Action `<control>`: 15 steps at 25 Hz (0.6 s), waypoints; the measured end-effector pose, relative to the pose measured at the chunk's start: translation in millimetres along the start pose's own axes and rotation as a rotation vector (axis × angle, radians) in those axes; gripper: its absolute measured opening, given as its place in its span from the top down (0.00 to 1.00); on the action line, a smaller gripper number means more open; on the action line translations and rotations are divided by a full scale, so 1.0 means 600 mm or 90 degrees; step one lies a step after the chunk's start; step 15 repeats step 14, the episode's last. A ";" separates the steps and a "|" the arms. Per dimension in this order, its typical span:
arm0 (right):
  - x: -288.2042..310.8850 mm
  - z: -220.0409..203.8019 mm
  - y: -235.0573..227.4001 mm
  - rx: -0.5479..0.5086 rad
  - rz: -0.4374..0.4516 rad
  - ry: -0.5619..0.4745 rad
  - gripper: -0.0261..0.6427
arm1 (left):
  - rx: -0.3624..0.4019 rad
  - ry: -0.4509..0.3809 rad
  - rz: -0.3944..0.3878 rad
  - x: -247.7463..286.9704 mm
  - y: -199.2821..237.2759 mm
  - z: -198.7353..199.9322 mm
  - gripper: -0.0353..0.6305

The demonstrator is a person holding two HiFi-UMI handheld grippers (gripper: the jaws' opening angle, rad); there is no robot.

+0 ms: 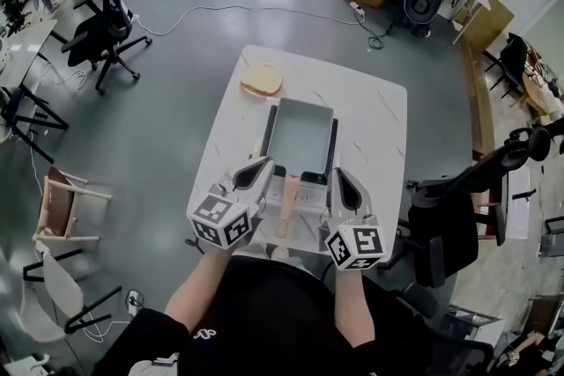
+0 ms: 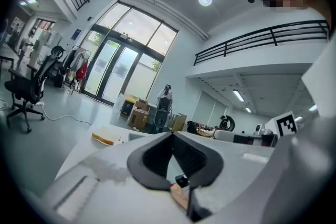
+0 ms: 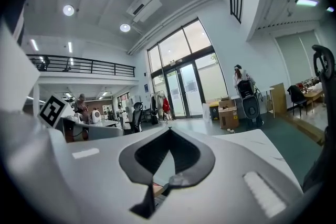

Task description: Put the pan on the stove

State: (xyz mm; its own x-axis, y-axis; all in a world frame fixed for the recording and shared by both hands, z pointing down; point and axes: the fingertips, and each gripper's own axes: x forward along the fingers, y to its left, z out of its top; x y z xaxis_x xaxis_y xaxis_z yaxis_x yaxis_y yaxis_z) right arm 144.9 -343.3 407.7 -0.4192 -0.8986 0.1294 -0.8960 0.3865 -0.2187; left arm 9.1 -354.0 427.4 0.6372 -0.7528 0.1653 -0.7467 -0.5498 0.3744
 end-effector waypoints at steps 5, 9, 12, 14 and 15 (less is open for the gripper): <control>0.001 0.008 0.009 -0.009 0.003 -0.007 0.98 | 0.005 -0.005 -0.001 -0.005 -0.001 0.010 0.95; 0.000 0.013 0.014 -0.014 0.007 -0.010 0.98 | 0.004 -0.003 0.001 -0.010 0.000 0.007 0.95; 0.000 0.015 0.016 -0.018 0.007 -0.009 0.98 | 0.002 0.001 0.001 -0.013 0.001 0.004 0.95; 0.001 0.016 0.017 -0.020 0.007 -0.008 0.98 | 0.001 0.004 0.001 -0.014 0.001 0.002 0.95; 0.001 0.016 0.017 -0.020 0.007 -0.008 0.98 | 0.001 0.004 0.001 -0.014 0.001 0.002 0.95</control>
